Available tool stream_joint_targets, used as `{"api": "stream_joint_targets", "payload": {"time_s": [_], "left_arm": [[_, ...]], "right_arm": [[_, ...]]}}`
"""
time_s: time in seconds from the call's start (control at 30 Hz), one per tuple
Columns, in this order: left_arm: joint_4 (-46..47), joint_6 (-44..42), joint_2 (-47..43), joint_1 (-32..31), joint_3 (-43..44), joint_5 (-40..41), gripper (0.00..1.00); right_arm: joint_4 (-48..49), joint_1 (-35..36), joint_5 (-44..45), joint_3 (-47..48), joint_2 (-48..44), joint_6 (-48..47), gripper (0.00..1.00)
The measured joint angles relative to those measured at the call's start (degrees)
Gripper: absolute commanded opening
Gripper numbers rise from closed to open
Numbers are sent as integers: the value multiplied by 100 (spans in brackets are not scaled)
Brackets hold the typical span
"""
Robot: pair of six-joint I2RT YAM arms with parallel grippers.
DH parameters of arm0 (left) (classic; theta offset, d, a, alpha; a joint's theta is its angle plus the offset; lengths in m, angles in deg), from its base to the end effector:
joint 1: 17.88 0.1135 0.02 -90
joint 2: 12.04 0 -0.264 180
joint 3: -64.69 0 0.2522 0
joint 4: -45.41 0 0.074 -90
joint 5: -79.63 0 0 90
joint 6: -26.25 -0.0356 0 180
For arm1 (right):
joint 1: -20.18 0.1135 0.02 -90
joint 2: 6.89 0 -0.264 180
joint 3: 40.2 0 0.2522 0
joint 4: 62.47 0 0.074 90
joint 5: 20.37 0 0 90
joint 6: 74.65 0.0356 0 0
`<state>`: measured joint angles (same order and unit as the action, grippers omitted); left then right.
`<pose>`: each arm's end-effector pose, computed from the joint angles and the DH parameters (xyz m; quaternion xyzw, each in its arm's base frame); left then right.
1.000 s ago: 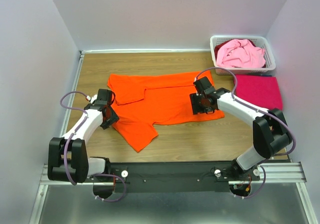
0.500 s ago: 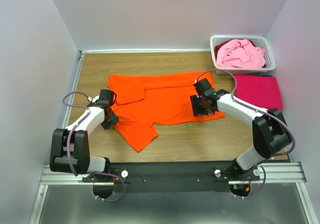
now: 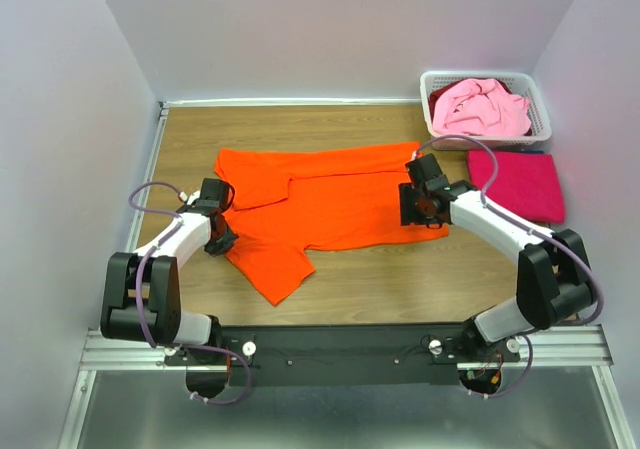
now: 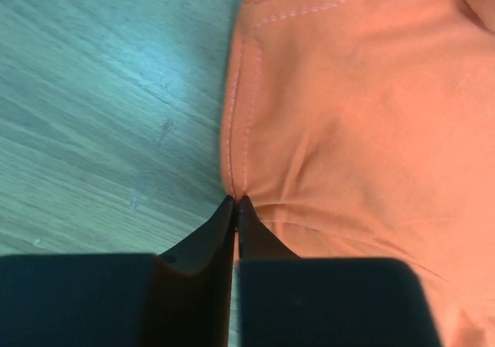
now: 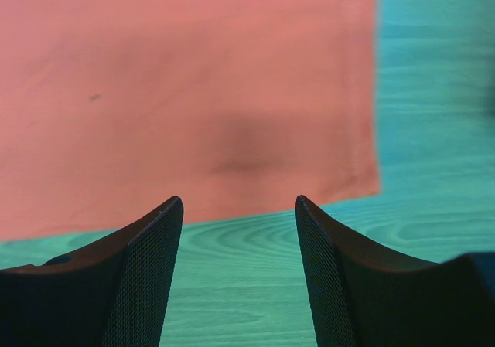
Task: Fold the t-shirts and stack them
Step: Fold the tshirt
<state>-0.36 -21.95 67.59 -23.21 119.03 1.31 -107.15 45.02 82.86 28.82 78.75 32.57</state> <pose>0.2355 -0.0147 0.1625 -0.3229 0.9267 0.0266 0.1902 0.2700 0.1160 0.2093 -0.0355 0.9621 -0.0158 0.2698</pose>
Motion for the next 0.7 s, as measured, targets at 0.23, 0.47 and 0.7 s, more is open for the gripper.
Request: {"api": "stream_joint_targets", "payload": {"time_s": [0.23,0.47,0.7], "left_arm": [[0,-48,9,0,13,0,0],[2,-146,-13,0,13,7,0],[22,-278,-13,0,13,13,0]], "right_arm": [[52,-1060,83,-203,-188,284,62],[197,-1788,76,-518,-348,555,49],[358,-2218,-319,-966,-293,789,49]]}}
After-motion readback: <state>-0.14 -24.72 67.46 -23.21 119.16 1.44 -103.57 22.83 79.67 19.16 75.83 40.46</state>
